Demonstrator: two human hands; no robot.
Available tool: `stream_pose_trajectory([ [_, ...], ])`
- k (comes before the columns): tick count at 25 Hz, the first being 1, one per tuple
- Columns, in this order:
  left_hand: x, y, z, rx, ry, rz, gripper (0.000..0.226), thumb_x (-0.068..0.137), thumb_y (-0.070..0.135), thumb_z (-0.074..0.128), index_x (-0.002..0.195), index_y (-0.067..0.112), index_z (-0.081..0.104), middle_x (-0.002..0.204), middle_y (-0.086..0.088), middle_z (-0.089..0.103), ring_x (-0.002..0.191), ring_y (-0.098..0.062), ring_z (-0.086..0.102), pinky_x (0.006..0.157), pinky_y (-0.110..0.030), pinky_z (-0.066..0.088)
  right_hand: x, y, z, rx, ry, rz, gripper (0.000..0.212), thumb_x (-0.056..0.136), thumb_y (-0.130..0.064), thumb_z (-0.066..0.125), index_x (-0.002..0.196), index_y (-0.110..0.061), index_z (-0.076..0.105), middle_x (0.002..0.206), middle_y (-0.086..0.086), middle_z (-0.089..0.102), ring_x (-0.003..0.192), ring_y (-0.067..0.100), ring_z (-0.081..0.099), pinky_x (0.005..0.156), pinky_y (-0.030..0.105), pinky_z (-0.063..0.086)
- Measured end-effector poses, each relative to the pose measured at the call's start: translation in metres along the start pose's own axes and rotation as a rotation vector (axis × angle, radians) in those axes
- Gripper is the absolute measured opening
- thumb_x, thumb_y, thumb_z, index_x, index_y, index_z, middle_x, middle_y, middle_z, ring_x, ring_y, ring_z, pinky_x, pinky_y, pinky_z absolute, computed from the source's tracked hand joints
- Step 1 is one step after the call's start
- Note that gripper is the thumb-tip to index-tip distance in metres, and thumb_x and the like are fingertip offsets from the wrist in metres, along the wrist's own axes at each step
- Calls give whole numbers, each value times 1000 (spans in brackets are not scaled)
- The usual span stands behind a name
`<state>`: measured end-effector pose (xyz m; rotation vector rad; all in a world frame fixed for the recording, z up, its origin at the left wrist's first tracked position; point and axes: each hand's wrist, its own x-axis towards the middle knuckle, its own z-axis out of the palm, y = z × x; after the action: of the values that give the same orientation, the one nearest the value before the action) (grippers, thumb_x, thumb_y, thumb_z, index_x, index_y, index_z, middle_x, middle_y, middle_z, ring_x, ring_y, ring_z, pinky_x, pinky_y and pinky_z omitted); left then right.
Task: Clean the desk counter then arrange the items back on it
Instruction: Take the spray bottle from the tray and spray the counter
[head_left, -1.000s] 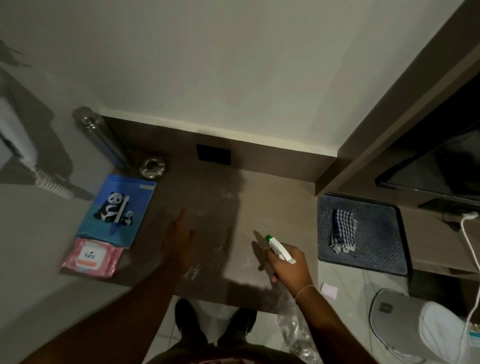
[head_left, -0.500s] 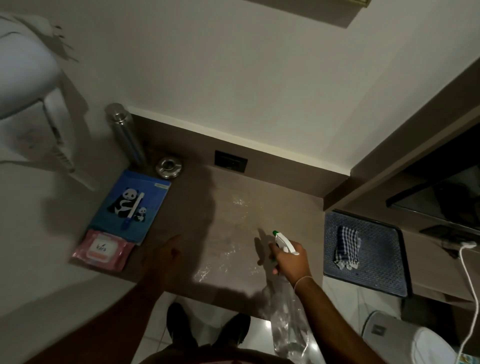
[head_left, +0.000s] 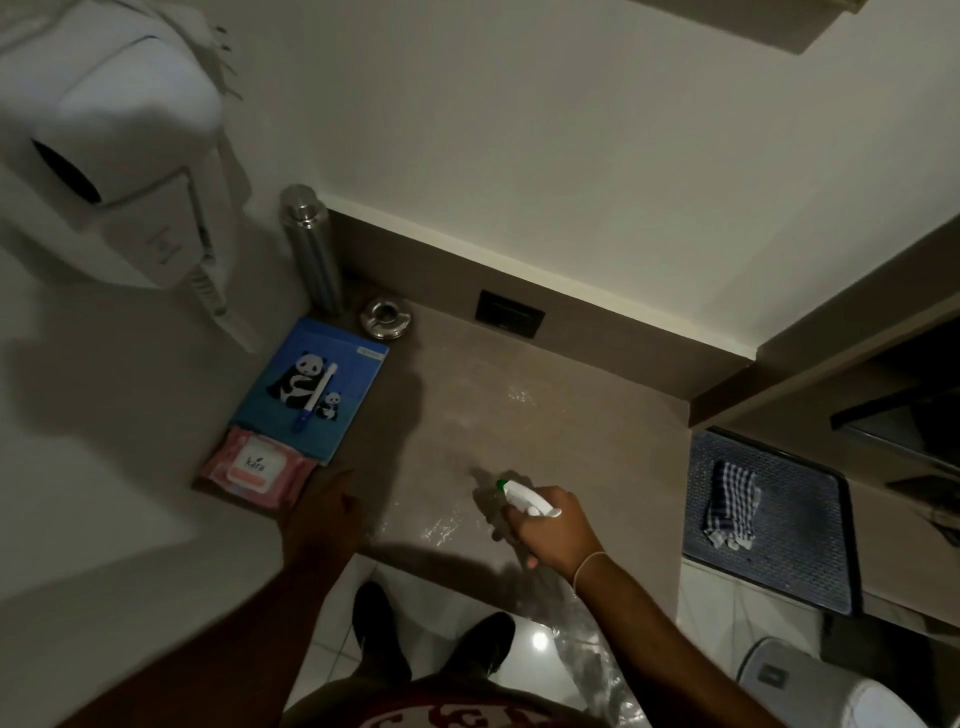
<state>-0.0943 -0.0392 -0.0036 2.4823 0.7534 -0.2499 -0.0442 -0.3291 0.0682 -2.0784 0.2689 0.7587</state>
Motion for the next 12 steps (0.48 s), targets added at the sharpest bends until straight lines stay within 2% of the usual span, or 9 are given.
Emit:
stream_pose_trajectory([
  [1, 0, -3, -2, 19, 21, -17, 41, 96, 18, 55, 137, 22, 60, 136, -9, 62, 129, -32, 54, 111, -51, 40, 0, -2, 8, -53, -26, 11, 50, 66, -62, 70, 91, -19, 80, 74, 0, 82, 51, 21, 75, 46, 29, 57],
  [2, 0, -5, -3, 29, 45, -22, 39, 95, 18, 55, 133, 20, 62, 129, -11, 65, 124, -34, 57, 107, -51, 42, -1, -1, 13, -105, -50, 9, 49, 69, -63, 71, 92, -20, 80, 77, 0, 83, 53, 20, 76, 50, 29, 60],
  [5, 4, -12, -5, -20, 92, -107, 23, 96, 20, 53, 113, 17, 68, 104, -14, 70, 107, -35, 63, 100, -48, 41, -3, -1, 24, -161, -115, -52, 12, 87, -45, 74, 87, -33, 73, 81, -2, 81, 52, 9, 71, 59, 28, 59],
  [7, 7, -15, -4, -49, 103, -172, 19, 97, 22, 51, 105, 18, 68, 99, -13, 70, 103, -33, 64, 100, -47, 40, -5, 2, 32, -208, -144, -105, 7, 89, -39, 72, 87, -32, 71, 75, -5, 73, 52, 2, 64, 61, 27, 54],
  [8, 7, -17, -3, -54, 114, -182, 18, 97, 22, 51, 102, 19, 68, 97, -12, 70, 101, -32, 64, 99, -47, 40, -7, 3, 36, -254, -151, -118, 8, 89, -38, 71, 86, -31, 70, 75, -5, 70, 56, 7, 65, 62, 28, 54],
  [10, 8, -19, 0, -58, 147, -174, 15, 96, 22, 53, 94, 20, 67, 91, -10, 69, 96, -31, 65, 96, -47, 41, -10, 3, 43, -338, -165, -124, 10, 88, -37, 71, 84, -28, 72, 77, 1, 73, 62, 16, 70, 60, 31, 57],
  [12, 9, -19, 2, -57, 172, -160, 14, 96, 22, 54, 88, 20, 64, 83, -8, 65, 89, -30, 64, 90, -45, 41, -11, 5, 46, -320, -200, -128, 11, 87, -36, 70, 79, -28, 72, 73, -1, 72, 56, 11, 69, 52, 25, 56],
])
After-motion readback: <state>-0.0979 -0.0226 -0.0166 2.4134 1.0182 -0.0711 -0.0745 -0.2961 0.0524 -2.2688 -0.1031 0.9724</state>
